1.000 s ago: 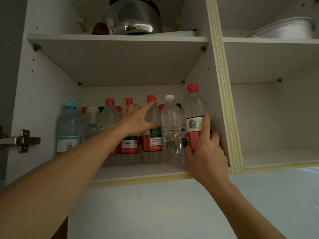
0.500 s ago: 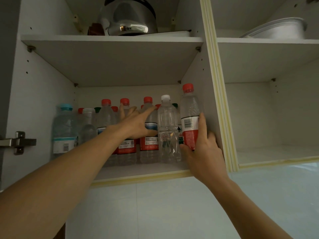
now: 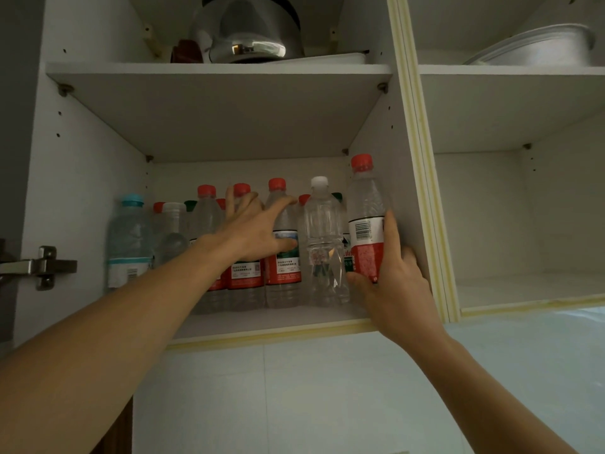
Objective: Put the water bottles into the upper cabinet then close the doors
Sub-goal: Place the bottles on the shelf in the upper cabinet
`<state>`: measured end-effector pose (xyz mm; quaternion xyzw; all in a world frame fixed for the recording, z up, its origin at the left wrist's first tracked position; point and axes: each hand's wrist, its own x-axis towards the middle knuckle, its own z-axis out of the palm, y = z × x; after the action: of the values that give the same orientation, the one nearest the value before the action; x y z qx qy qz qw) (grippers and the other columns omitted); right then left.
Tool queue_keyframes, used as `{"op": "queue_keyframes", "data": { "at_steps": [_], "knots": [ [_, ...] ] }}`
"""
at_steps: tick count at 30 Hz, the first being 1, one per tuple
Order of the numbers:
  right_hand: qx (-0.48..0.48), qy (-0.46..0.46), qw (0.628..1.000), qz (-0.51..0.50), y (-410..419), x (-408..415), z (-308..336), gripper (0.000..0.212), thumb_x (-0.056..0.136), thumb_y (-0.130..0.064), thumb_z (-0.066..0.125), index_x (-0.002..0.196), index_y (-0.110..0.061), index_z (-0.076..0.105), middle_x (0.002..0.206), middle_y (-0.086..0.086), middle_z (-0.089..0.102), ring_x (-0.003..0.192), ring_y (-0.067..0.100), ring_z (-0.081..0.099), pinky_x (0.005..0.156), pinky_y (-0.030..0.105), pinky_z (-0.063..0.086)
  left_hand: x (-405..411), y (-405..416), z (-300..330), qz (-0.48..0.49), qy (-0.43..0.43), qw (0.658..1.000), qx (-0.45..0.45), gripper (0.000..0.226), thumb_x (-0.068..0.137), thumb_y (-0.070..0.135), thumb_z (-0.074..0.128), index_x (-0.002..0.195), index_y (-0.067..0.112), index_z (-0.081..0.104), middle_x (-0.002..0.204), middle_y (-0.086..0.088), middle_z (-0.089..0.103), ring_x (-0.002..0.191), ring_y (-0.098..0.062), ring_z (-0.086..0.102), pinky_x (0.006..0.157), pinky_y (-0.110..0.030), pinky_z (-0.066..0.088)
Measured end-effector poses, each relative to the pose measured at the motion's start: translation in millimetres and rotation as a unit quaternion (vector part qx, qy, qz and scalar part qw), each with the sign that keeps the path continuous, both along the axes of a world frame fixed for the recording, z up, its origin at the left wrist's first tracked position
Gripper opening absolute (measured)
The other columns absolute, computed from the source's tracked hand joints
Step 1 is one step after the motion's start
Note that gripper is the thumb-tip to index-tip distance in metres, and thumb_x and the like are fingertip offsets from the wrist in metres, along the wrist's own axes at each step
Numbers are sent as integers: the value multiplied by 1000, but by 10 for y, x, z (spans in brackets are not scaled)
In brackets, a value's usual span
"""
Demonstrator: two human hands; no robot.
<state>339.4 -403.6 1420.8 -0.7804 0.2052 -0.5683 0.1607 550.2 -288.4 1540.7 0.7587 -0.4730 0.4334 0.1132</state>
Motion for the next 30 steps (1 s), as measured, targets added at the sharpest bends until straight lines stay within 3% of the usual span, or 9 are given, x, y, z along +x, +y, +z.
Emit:
{"op": "queue_keyframes", "data": {
  "at_steps": [12, 23, 30],
  "knots": [
    [7, -1, 1000, 1, 11, 1, 1, 107, 90, -43, 69, 153, -46, -18, 145, 5, 42, 121, 27, 56, 99, 47, 49, 40, -105, -130, 34, -59, 997, -33, 88, 83, 79, 48, 154, 42, 13, 150, -25, 35, 148, -41, 14, 119, -61, -10],
    [13, -1, 1000, 2, 23, -1, 18, 108, 90, -44, 70, 154, -45, -17, 146, 5, 41, 125, 28, 54, 101, 49, 48, 37, -238, -293, 43, -69, 993, -89, 89, 86, 74, 53, 157, 37, 12, 153, -26, 31, 149, -43, 11, 120, -59, -2],
    [12, -1, 1000, -2, 25, 5, 11, 107, 90, -43, 70, 154, -45, -16, 146, 5, 42, 124, 28, 54, 100, 48, 48, -1, -149, -312, 26, -58, 994, -89, 81, 91, 73, 44, 157, 33, 19, 152, -22, 31, 148, -39, 14, 121, -57, 3]
  ]
}}
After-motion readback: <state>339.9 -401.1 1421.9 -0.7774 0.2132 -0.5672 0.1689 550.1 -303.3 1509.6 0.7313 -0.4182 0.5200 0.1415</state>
